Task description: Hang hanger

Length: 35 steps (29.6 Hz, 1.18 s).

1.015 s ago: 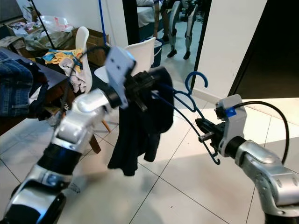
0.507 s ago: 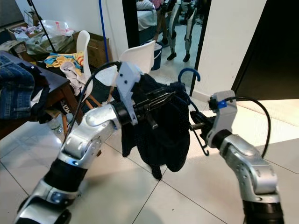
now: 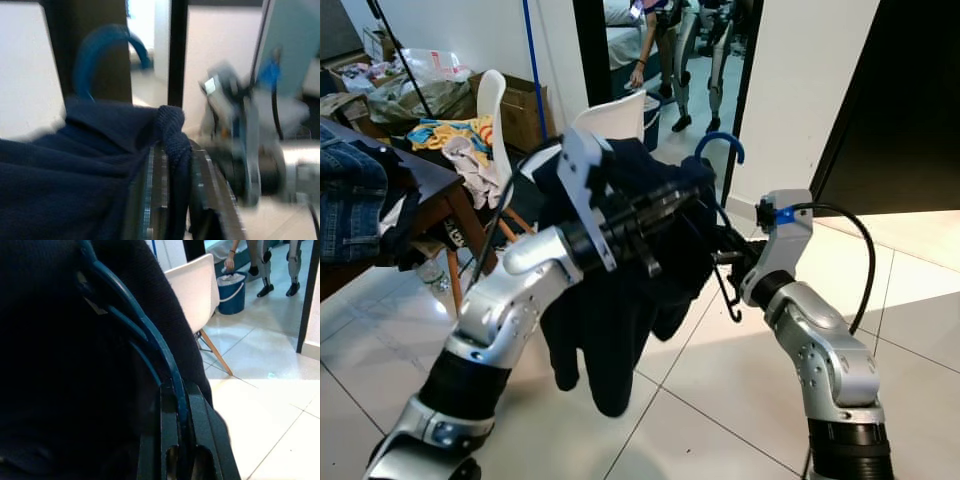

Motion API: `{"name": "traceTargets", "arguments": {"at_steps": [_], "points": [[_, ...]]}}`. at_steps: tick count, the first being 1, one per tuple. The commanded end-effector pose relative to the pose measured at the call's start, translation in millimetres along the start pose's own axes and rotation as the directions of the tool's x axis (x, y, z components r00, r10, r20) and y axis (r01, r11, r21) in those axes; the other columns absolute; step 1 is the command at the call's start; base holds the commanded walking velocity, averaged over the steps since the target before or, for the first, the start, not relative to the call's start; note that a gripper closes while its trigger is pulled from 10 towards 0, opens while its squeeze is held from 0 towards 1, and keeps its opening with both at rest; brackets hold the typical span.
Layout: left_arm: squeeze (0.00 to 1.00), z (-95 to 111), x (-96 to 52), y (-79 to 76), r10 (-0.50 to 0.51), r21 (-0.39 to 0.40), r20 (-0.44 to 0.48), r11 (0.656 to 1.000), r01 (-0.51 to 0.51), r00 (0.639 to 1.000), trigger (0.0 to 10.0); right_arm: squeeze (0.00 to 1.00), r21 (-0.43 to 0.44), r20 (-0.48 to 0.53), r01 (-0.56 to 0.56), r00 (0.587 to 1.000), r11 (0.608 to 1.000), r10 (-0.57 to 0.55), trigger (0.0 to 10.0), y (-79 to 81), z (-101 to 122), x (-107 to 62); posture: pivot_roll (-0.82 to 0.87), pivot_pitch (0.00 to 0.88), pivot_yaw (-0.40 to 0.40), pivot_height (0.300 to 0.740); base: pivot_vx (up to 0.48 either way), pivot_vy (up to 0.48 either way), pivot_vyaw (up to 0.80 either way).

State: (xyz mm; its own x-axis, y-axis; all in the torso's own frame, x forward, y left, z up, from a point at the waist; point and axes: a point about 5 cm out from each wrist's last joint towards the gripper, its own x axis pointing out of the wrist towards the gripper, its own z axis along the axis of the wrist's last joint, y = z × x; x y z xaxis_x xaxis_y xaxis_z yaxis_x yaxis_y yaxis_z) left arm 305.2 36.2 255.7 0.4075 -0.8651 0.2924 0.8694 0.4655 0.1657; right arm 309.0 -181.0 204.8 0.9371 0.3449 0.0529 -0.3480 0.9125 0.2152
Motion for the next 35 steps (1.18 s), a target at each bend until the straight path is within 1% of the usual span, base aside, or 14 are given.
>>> {"name": "traceTargets", "arguments": {"at_steps": [1,8,12,14,16,17,20,21,23,24,25,28,30,35], "points": [[1.0,-18,-9.0,-8.1,-0.083,0.087,-0.137,0.992,0.096,0.987,10.0,0.0,0.075,0.152,-0.039,0.988,0.996,0.028,10.0,2.8,23,0.9,-0.01,0.076,0.032,0.74,0.0,0.0,0.0],[1.0,-25,-14.6,-4.5,-0.068,0.126,-0.193,0.988,0.094,0.979,10.0,0.0,0.095,0.182,-0.051,0.983,0.994,0.033,10.0,3.1,26,-0.1,-0.01,0.078,0.031,0.74,0.0,0.0,0.0],[1.0,-24,-28.0,12.8,0.005,0.201,-0.25,0.979,0.047,0.968,10.0,0.0,0.098,0.236,-0.11,0.968,0.989,0.085,10.0,9.7,32,-2.8,-0.01,0.08,0.031,0.74,0.0,0.0,0.0],[1.0,-14,-34.1,21.8,0.032,0.209,-0.231,0.978,0.018,0.973,10.0,0.0,0.092,0.264,-0.15,0.957,0.984,0.121,10.0,14.4,36,-4.6,0.0,0.082,0.032,0.74,0.0,0.0,0.0],[1.0,13,-45.1,38.8,0.091,0.219,-0.149,0.974,-0.057,0.985,10.0,0.0,0.075,0.302,-0.199,0.938,0.977,0.168,10.0,19.3,42,-8.0,0.0,0.084,0.031,0.74,0.0,0.0,0.0],[1.0,13,-45.1,38.8,0.091,0.219,-0.149,0.974,-0.057,0.985,10.0,0.0,0.075,0.302,-0.199,0.938,0.977,0.168,10.0,19.3,42,-8.0,0.0,0.084,0.031,0.74,0.0,0.0,0.0],[1.0,39,-57.0,61.6,0.224,0.216,-0.031,0.953,-0.212,0.974,10.0,0.0,0.048,0.312,-0.205,0.933,0.978,0.181,10.0,15.3,46,-11.3,0.01,0.087,0.028,0.74,0.0,0.0,0.0],[0.48,48,-63.5,71.9,0.292,0.197,0.026,0.936,-0.291,0.956,10.0,0.0,0.02,0.304,-0.211,0.932,0.977,0.196,10.0,12.8,48,-13.6,0.01,0.087,0.025,0.74,0.0,0.0,0.0],[0.48,48,-63.5,71.9,0.292,0.197,0.026,0.936,-0.291,0.956,10.0,0.0,0.02,0.304,-0.211,0.932,0.977,0.196,10.0,12.8,48,-13.6,0.01,0.087,0.025,0.74,0.0,0.0,0.0],[0.0,54,-72.3,82.6,0.36,0.162,0.077,0.916,-0.368,0.93,10.0,0.0,-0.033,0.282,-0.23,0.932,0.973,0.23,10.0,10.3,50,-17.9,0.01,0.088,0.024,0.74,0.0,0.0,0.0],[0.0,57,-81.2,90.9,0.405,0.138,0.109,0.898,-0.417,0.908,10.0,0.0,-0.087,0.251,-0.255,0.93,0.963,0.269,10.0,6.9,52,-24.2,0.01,0.087,0.022,0.74,0.0,0.0,0.0],[0.0,58,-86.7,95.4,0.429,0.123,0.124,0.888,-0.443,0.895,10.0,0.0,-0.121,0.228,-0.273,0.928,0.954,0.294,10.0,5.0,54,-28.3,0.01,0.088,0.02,0.74,0.0,0.0,0.0],[0.0,61,-100.5,103.6,0.446,0.087,0.156,0.883,-0.462,0.881,10.0,0.0,-0.178,0.192,-0.305,0.922,0.936,0.337,10.0,-4.8,61,-42.3,0.0,0.088,0.019,0.74,0.0,0.0,0.0],[0.0,67,-118.7,109.1,0.416,0.081,0.18,0.897,-0.435,0.891,10.0,0.0,-0.22,0.186,-0.321,0.913,0.921,0.363,10.0,-18.0,73,-60.9,0.0,0.092,0.017,0.74,0.0,0.0,0.0]]}}
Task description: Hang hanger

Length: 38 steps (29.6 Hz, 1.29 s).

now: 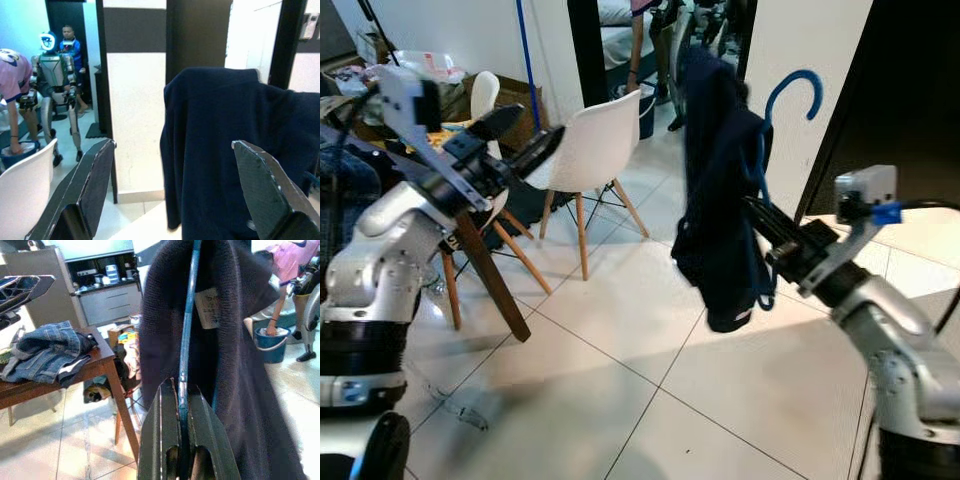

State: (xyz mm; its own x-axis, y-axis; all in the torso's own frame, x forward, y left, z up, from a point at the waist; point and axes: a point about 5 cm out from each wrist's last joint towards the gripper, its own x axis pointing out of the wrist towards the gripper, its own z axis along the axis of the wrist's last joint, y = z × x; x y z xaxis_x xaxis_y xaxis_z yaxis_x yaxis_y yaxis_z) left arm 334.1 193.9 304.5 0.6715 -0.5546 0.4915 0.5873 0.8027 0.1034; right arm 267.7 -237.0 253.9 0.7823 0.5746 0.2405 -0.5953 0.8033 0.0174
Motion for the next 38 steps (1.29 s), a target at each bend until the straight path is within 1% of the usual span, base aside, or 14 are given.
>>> {"name": "traceTargets", "arguments": {"at_steps": [1,3,4,5,8,17,22,26,27,28,29,30,36,38], "points": [[0.0,4,-13.0,9.2,-0.019,0.004,0.008,1.0,0.019,1.0,10.0,0.0,-0.051,0.079,-0.066,0.994,0.996,0.07,10.0,3.8,24,-10.1,0.0,0.09,0.014,0.74,0.0,0.0,0.0],[0.0,6,-18.4,9.7,-0.059,0.002,0.005,0.998,0.059,0.998,10.0,0.0,-0.059,0.09,-0.092,0.991,0.994,0.097,10.0,4.5,30,-16.6,0.0,0.09,0.012,0.74,0.0,0.0,0.0],[0.0,7,-22.9,6.1,-0.131,-0.019,-0.005,0.991,0.131,0.991,10.0,0.0,-0.072,0.091,-0.142,0.985,0.987,0.148,10.0,9.5,36,-21.7,0.0,0.09,0.011,0.74,0.0,0.0,0.0],[0.0,7,-22.9,6.1,-0.131,-0.019,-0.005,0.991,0.131,0.991,10.0,0.0,-0.072,0.091,-0.142,0.985,0.987,0.148,10.0,9.5,36,-21.7,0.0,0.09,0.011,0.74,0.0,0.0,0.0],[0.0,7,-30.9,-2.3,-0.265,-0.069,-0.035,0.962,0.262,0.964,10.0,0.0,-0.076,0.109,-0.255,0.959,0.964,0.262,10.0,21.5,45,-26.8,-0.01,0.086,0.005,0.74,0.0,0.0,0.0],[0.0,6,-35.9,-9.3,-0.354,-0.11,-0.029,0.93,0.349,0.935,10.0,0.0,-0.07,0.141,-0.44,0.884,0.895,0.445,10.0,42.0,58,-20.7,-0.01,0.076,0.001,0.74,0.0,0.0,0.0],[0.0,6,-35.6,-8.1,-0.353,-0.108,-0.03,0.931,0.348,0.935,10.0,0.0,-0.062,0.141,-0.466,0.872,0.883,0.47,10.0,45.2,59,-20.8,-0.01,0.075,0.001,0.74,0.0,0.0,0.0],[0.0,8,-36.2,-11.2,-0.381,-0.138,-0.016,0.917,0.375,0.925,10.0,0.0,-0.072,0.147,-0.433,0.886,0.898,0.439,10.0,41.4,59,-18.1,-0.01,0.078,0.002,0.74,0.0,0.0,0.0],[0.0,8,-37.4,-13.3,-0.397,-0.158,-0.005,0.907,0.391,0.918,1.6,0.0,-0.073,0.152,-0.421,0.891,0.904,0.427,10.0,40.0,59,-17.1,-0.01,0.081,0.003,0.74,0.0,0.0,0.0],[0.0,8,-37.4,-13.3,-0.397,-0.158,-0.005,0.907,0.391,0.918,1.6,0.0,-0.073,0.152,-0.421,0.891,0.904,0.427,10.0,40.0,59,-17.1,-0.01,0.081,0.003,0.74,0.0,0.0,0.0],[0.0,9,-39.3,-16.5,-0.422,-0.183,0.002,0.891,0.415,0.907,0.0,0.0,-0.074,0.158,-0.412,0.895,0.908,0.418,10.0,39.1,60,-16.2,-0.01,0.083,0.004,0.74,0.0,0.0,0.0],[0.0,9,-39.3,-16.5,-0.422,-0.183,0.002,0.891,0.415,0.907,0.0,0.0,-0.074,0.158,-0.412,0.895,0.908,0.418,10.0,39.1,60,-16.2,-0.01,0.083,0.004,0.74,0.0,0.0,0.0],[0.0,5,-49.1,-32.7,-0.53,-0.255,0.003,0.82,0.513,0.848,0.0,0.0,-0.076,0.186,-0.379,0.903,0.922,0.386,10.0,35.8,63,-12.4,-0.01,0.09,0.002,0.74,0.0,0.0,0.0],[0.0,5,-50.6,-34.2,-0.541,-0.259,-0.002,0.813,0.522,0.841,0.0,0.0,-0.081,0.189,-0.359,0.91,0.93,0.368,10.0,33.8,64,-11.1,-0.01,0.091,0.004,0.74,0.0,0.0,0.0]]}}
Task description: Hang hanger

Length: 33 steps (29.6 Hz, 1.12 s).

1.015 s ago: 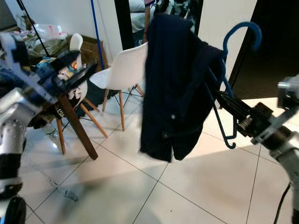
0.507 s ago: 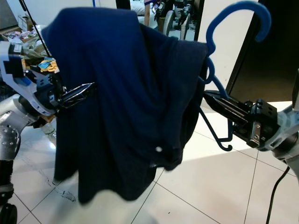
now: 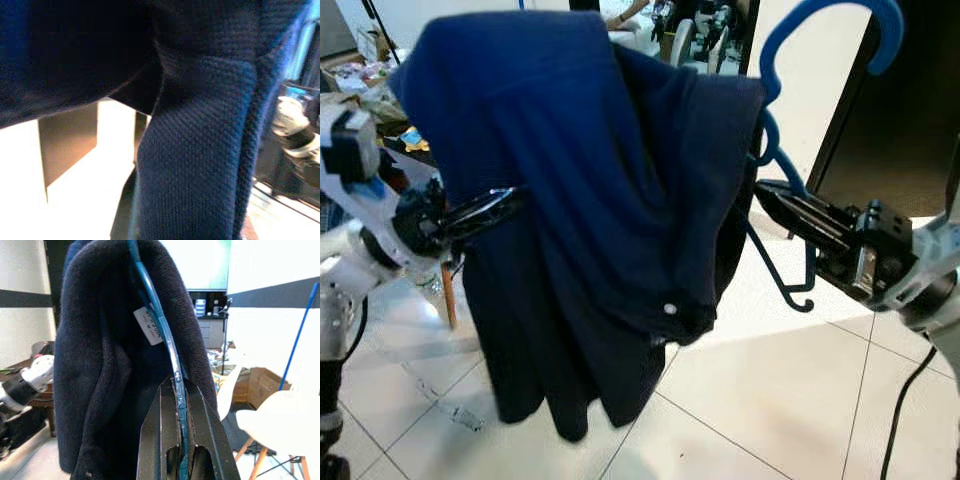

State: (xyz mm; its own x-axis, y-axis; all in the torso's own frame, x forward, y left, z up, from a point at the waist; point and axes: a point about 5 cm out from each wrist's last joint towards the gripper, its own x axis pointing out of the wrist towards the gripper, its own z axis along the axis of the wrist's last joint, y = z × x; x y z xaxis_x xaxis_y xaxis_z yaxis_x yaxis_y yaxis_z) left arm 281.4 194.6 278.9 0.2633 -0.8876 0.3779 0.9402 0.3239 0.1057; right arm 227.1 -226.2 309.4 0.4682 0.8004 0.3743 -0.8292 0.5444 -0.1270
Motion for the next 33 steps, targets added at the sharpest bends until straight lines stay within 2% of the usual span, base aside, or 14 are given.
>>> {"name": "traceTargets", "arguments": {"at_steps": [1,6,8,11,15,19,23,29,33], "points": [[0.0,2,-1.2,-2.8,-0.021,0.004,-0.022,1.0,0.021,1.0,0.0,0.0,-0.025,0.038,0.003,0.999,1.0,-0.002,10.0,-0.6,4,1.8,-0.01,0.091,0.004,0.74,0.0,0.0,0.0],[0.0,9,-4.5,-5.8,-0.043,0.011,-0.019,0.999,0.043,0.999,0.0,0.0,-0.037,-0.001,0.171,0.985,0.985,-0.171,10.0,-21.0,-6,4.0,-0.01,0.093,0.003,0.74,0.0,0.0,0.0],[0.0,10,-5.0,-6.6,-0.048,0.011,-0.02,0.999,0.048,0.999,0.0,0.0,-0.034,0.003,0.189,0.982,0.981,-0.189,10.0,-22.9,-7,4.5,-0.01,0.093,0.003,0.74,0.0,0.0,0.0],[0.0,17,-9.8,-9.9,-0.05,0.016,-0.019,0.999,0.05,0.999,0.0,0.0,0.06,0.132,0.248,0.958,0.967,-0.254,10.0,-30.9,-3,6.2,0.0,0.096,0.0,0.74,0.0,0.0,0.0],[0.0,20,-15.2,-8.4,-0.019,0.032,-0.019,0.999,0.019,1.0,0.0,0.0,0.107,0.196,0.231,0.948,0.967,-0.249,10.0,-31.0,0,3.7,0.0,0.097,-0.001,0.74,0.0,0.0,0.0],[0.0,32,-25.6,-2.1,0.057,0.072,-0.005,0.996,-0.057,0.998,0.0,0.0,0.154,0.297,0.192,0.927,0.969,-0.231,10.0,-30.7,10,-5.2,0.01,0.097,-0.003,0.74,0.0,0.0,0.0],[0.0,34,-32.9,3.2,0.118,0.086,0.004,0.989,-0.118,0.993,0.0,0.0,0.171,0.331,0.168,0.918,0.971,-0.217,10.0,-27.9,11,-9.6,0.01,0.098,0.001,0.74,0.0,0.0,0.0],[0.0,19,-26.9,5.9,0.151,0.06,-0.002,0.987,-0.15,0.989,0.0,0.0,0.196,0.337,0.128,0.922,0.972,-0.189,10.0,-20.6,4,-5.5,0.01,0.099,0.006,0.74,0.0,0.0,0.0],[0.0,-2,-12.6,2.5,0.144,0.006,-0.008,0.99,-0.144,0.989,0.0,0.0,0.222,0.332,0.151,0.917,0.963,-0.22,10.0,-24.5,0,-2.8,0.01,0.099,0.006,0.74,0.0,0.0,0.0]]}}
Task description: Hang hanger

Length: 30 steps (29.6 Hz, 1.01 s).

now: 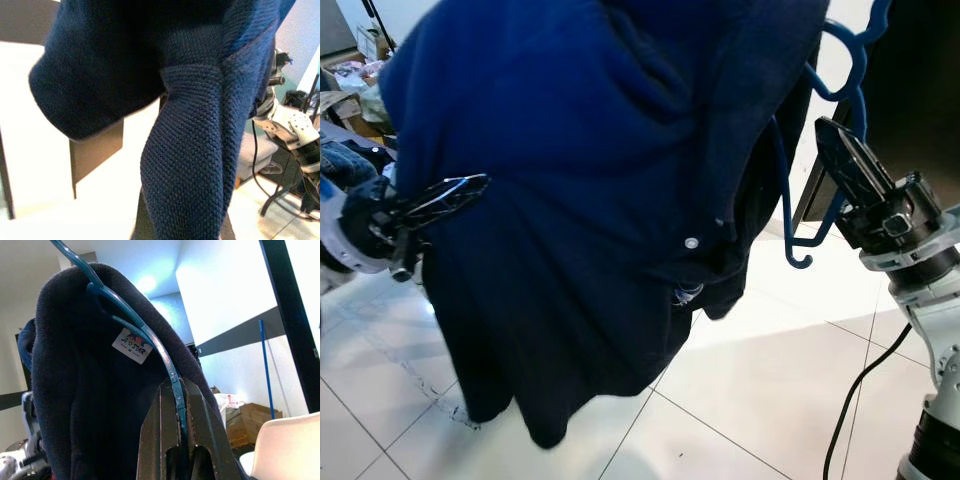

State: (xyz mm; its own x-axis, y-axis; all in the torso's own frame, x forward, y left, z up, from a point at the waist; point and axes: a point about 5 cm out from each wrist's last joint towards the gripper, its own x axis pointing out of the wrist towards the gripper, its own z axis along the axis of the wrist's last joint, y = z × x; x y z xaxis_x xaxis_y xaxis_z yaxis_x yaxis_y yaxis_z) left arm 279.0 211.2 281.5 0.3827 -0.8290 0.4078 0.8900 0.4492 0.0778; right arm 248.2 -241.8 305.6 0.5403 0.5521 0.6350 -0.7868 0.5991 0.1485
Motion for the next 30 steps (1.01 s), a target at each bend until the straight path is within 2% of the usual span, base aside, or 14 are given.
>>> {"name": "traceTargets", "arguments": {"at_steps": [1,5,6,7,8,10,11,18,22,25,26,27,29,30], "points": [[0.0,-18,6.3,-5.7,-0.008,-0.039,-0.041,0.999,0.007,0.999,0.0,0.0,0.007,0.047,-0.011,0.999,1.0,0.011,10.0,1.9,2,3.5,0.01,0.1,0.006,0.74,0.0,0.0,0.0],[0.0,-43,15.4,-18.0,-0.061,-0.057,-0.128,0.997,0.054,0.99,0.0,0.0,0.015,0.018,-0.009,1.0,1.0,0.009,10.0,2.6,-5,6.2,0.01,0.099,0.005,0.74,0.0,0.0,0.0],[0.0,-57,20.3,-23.0,-0.076,-0.055,-0.182,0.996,0.067,0.98,8.9,0.0,0.017,-0.007,-0.01,1.0,1.0,0.01,10.0,3.1,-12,7.3,0.01,0.099,0.006,0.74,0.0,0.0,0.0],[0.0,-57,20.3,-23.0,-0.076,-0.055,-0.182,0.996,0.067,0.98,8.9,0.0,0.017,-0.007,-0.01,1.0,1.0,0.01,10.0,3.1,-12,7.3,0.01,0.099,0.006,0.74,0.0,0.0,0.0],[0.0,-66,22.4,-24.2,-0.07,-0.045,-0.231,0.997,0.062,0.97,10.0,0.0,0.009,-0.034,-0.013,0.999,1.0,0.013,10.0,3.6,-16,7.6,0.0,0.098,0.006,0.74,0.0,0.0,0.0],[0.0,-66,22.4,-24.2,-0.07,-0.045,-0.231,0.997,0.062,0.97,10.0,0.0,0.009,-0.034,-0.013,0.999,1.0,0.013,10.0,3.6,-16,7.6,0.0,0.098,0.006,0.74,0.0,0.0,0.0],[0.99,-67,22.1,-20.6,-0.046,-0.04,-0.25,0.999,0.037,0.967,10.0,0.0,-0.004,-0.058,-0.013,0.998,1.0,0.012,10.0,3.4,-18,6.7,0.0,0.098,0.007,0.74,0.0,0.0,0.0],[1.0,-54,10.8,-13.6,-0.05,-0.028,-0.295,0.999,0.044,0.954,10.0,0.0,-0.036,-0.103,-0.023,0.995,0.999,0.019,10.0,1.6,-16,0.6,0.01,0.097,0.007,0.74,0.0,0.0,0.0],[1.0,-18,-11.0,-33.9,-0.252,-0.051,-0.341,0.967,0.25,0.905,10.0,0.0,-0.096,-0.161,-0.032,0.987,0.995,0.016,10.0,-4.1,-6,-10.3,0.02,0.094,0.005,0.74,0.0,0.0,0.0],[1.0,-18,-11.0,-33.9,-0.252,-0.051,-0.341,0.967,0.25,0.905,10.0,0.0,-0.096,-0.161,-0.032,0.987,0.995,0.016,10.0,-4.1,-6,-10.3,0.02,0.094,0.005,0.74,0.0,0.0,0.0],[1.0,-1,-14.0,-38.0,-0.291,-0.035,-0.313,0.955,0.296,0.904,10.0,0.0,-0.116,-0.192,-0.041,0.981,0.992,0.018,10.0,-5.5,-4,-14.0,0.02,0.093,0.001,0.74,0.0,0.0,0.0],[1.0,-1,-14.0,-38.0,-0.291,-0.035,-0.313,0.955,0.296,0.904,10.0,0.0,-0.116,-0.192,-0.041,0.981,0.992,0.018,10.0,-5.5,-4,-14.0,0.02,0.093,0.001,0.74,0.0,0.0,0.0],[1.0,45,-8.6,-23.6,-0.224,0.095,-0.079,0.968,0.231,0.971,10.0,0.0,-0.119,-0.274,-0.094,0.96,0.988,0.058,10.0,-3.5,-7,-21.2,0.02,0.089,0.001,0.74,0.0,0.0,0.0],[1.0,45,-8.6,-23.6,-0.224,0.095,-0.079,0.968,0.231,0.971,10.0,0.0,-0.119,-0.274,-0.094,0.96,0.988,0.058,10.0,-3.5,-7,-21.2,0.02,0.089,0.001,0.74,0.0,0.0,0.0]]}}
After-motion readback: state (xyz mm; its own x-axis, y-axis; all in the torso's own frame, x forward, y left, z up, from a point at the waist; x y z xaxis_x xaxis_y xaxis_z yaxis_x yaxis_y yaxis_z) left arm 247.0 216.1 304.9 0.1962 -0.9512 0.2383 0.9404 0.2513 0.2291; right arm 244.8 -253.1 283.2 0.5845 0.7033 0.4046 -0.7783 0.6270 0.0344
